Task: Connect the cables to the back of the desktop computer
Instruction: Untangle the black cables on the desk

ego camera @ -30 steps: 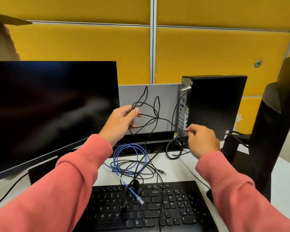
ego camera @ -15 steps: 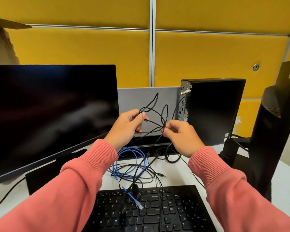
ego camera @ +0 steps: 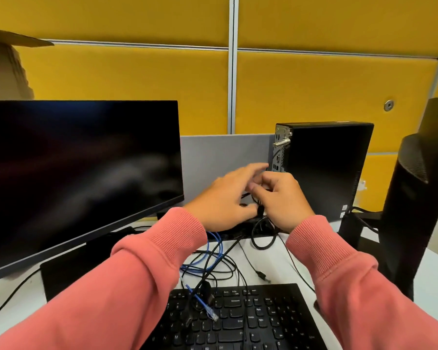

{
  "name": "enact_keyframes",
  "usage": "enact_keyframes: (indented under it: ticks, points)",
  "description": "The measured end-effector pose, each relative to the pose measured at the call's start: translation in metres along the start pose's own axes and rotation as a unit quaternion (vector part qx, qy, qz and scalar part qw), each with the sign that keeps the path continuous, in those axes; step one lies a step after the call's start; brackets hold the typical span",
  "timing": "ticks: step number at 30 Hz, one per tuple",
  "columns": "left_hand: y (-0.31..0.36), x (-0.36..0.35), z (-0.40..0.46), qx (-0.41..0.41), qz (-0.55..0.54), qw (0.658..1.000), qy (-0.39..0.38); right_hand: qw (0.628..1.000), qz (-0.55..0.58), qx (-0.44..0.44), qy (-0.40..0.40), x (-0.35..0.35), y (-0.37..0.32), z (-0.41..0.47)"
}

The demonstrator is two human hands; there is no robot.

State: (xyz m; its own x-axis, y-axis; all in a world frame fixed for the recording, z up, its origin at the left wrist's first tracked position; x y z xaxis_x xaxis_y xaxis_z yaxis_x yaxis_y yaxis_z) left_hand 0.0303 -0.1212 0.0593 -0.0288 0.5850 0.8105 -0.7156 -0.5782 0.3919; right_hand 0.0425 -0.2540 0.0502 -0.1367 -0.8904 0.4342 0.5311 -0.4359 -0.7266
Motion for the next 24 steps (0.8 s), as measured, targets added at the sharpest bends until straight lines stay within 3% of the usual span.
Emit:
enact_keyframes:
  ticks: [2,4,7,11,16,18,22,24]
  points:
    - [-0.012,-0.013,0.001,0.037,-0.121,0.99,-0.059,0.999,0.031,0.025,-0.03,0.0,-0.006,-0.001]
    - [-0.019,-0.015,0.001,0.033,-0.14,0.989,-0.038,0.999,0.01,0.036,-0.03,0.004,-0.007,-0.004]
    - [-0.036,-0.001,-0.002,0.045,-0.007,0.999,-0.004,0.998,-0.022,0.03,0.055,0.021,-0.001,-0.007]
    - [-0.069,0.022,-0.014,0.126,0.173,0.977,-0.024,0.987,-0.026,0.013,0.155,0.037,0.004,-0.01]
    - [-0.066,0.04,-0.017,0.15,0.242,0.959,0.001,0.977,-0.076,-0.017,0.2,0.035,0.014,-0.011]
    - [-0.06,0.047,-0.015,0.139,0.315,0.938,0.032,0.975,-0.124,-0.047,0.18,0.032,0.022,-0.009]
    - [-0.041,0.04,-0.006,0.078,0.359,0.93,0.022,0.941,-0.32,-0.096,0.05,0.012,0.016,-0.009]
    - [-0.029,0.035,0.0,0.048,0.384,0.922,0.025,0.953,-0.29,-0.089,-0.006,0.001,0.005,-0.01]
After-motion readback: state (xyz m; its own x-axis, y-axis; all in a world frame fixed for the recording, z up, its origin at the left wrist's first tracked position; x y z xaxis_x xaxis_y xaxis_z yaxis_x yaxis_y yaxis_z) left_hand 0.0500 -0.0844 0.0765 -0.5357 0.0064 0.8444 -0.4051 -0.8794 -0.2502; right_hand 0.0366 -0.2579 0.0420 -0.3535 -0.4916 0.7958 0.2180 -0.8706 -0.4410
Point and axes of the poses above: each hand's wrist, its own z-axis towards the middle knuckle, its own x-axis out of the back of the hand, y = z × x, the point moved 5 cm from there along z, towards the middle knuckle, and after that the axes turned 3 degrees about -y, right-handed, at the moved point
